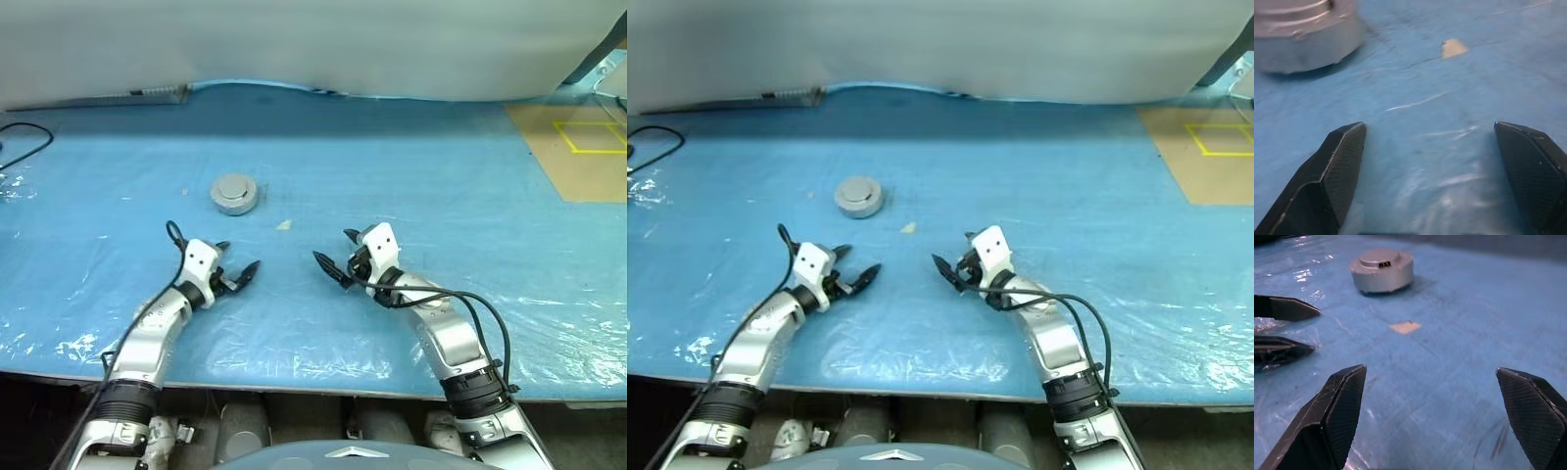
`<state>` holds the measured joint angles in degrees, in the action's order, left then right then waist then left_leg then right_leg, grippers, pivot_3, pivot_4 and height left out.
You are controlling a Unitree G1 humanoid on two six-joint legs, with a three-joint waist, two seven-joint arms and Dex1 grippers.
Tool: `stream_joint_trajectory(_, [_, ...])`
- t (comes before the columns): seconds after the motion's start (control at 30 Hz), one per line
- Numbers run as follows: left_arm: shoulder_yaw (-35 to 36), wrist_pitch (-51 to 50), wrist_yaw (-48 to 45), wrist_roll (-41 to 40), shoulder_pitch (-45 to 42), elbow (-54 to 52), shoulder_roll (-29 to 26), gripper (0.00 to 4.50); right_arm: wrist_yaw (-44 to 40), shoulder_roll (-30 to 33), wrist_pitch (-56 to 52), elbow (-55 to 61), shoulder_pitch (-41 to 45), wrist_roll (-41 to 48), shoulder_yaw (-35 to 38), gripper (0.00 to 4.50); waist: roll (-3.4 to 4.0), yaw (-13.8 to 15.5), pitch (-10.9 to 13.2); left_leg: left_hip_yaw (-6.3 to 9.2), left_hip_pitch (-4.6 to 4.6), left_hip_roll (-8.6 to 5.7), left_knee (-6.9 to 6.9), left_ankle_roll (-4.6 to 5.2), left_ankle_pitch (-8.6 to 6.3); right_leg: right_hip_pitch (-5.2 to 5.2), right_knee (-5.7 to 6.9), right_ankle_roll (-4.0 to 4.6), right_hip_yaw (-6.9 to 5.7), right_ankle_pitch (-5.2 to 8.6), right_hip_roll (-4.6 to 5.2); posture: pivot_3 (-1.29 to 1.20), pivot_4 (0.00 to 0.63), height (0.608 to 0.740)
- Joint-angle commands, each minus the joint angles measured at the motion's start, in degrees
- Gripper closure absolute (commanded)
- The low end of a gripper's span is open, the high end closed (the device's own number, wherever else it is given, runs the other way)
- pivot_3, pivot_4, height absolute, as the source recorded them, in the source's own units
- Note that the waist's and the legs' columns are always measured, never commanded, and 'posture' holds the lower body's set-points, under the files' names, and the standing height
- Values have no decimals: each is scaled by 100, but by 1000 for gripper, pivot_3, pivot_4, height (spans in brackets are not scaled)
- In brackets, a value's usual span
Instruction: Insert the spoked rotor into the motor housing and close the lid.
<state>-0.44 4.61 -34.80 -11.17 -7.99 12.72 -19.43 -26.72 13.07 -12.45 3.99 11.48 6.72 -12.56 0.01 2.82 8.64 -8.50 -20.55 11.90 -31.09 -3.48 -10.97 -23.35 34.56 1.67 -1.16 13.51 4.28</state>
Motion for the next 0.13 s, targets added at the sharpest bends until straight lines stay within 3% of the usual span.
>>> stream_joint_trajectory(0.03, [18, 564, -194, 47, -102, 59, -24, 12, -21, -47, 462, -58, -45, -113, -25, 0, -12, -16, 8, 0, 0, 0, 0, 0, 0, 0, 1, 0, 0, 0, 0, 0, 150, 740])
stream_joint_trajectory(0.13, [44, 748, -230, 75, -145, 199, 0, 12, -61, -69, 536, -181, -8, -85, 0, 0, -14, -41, 9, 0, 1, -1, 1, -1, 0, -1, 1, 0, 2, 0, -1, 0, 150, 740])
